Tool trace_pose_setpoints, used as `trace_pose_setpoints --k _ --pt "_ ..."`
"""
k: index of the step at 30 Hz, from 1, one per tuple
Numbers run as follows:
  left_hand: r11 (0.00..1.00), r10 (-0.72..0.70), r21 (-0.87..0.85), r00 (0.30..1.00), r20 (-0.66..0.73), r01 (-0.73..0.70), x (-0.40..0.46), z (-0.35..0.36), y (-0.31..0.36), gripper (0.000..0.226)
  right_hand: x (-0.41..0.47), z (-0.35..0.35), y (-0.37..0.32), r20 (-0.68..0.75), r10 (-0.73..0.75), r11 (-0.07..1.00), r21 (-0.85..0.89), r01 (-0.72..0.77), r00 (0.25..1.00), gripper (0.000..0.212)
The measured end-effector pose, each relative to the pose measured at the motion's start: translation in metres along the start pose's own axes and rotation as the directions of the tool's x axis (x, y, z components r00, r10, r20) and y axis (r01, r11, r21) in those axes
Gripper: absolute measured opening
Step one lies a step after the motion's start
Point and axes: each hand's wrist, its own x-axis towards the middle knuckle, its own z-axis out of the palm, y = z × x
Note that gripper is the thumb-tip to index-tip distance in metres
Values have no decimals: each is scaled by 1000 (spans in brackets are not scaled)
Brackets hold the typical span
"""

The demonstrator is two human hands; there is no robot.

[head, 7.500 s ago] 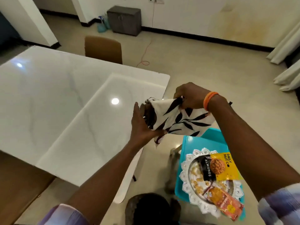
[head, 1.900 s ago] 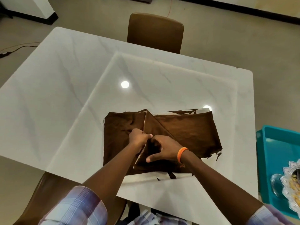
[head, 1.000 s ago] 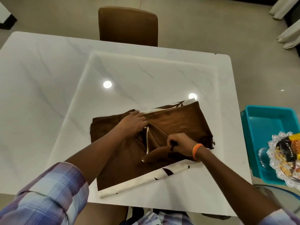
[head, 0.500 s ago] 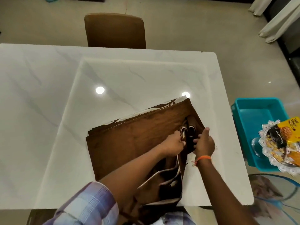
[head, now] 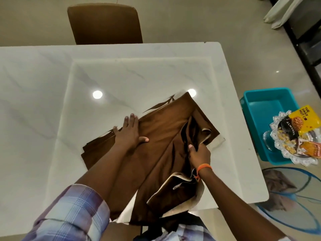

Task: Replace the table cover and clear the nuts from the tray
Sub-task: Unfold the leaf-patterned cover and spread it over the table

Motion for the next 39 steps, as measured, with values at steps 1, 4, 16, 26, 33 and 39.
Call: trace_pose_setpoints --k 1,4,16,26,33,39 --pt "999 -42 -26 999 -6 42 -6 1 -3 112 3 3 -9 0 -32 999 -5 32 1000 35" --pt "969 -223 -107 975 -16 220 -25 7 -26 107 21 11 -49 58 -127 992 32 125 990 36" --pt "820 -567 -70 787 -242 569 -111 28 -125 82 119 -51 -51 -41 102 982 -156 -107 994 11" --pt "963 -244 -152 960 -137 223 -104 49 -18 102 -10 70 -52 309 -566 570 -523 633 765 58" --pt "942 -329 -103 939 -101 319 -97 64 -7 111 -14 63 -2 216 -328 663 -641 387 920 84" --pt "945 -322 -99 941 -104 313 -96 64 -6 111 20 -31 63 150 -188 647 -724 238 971 67"
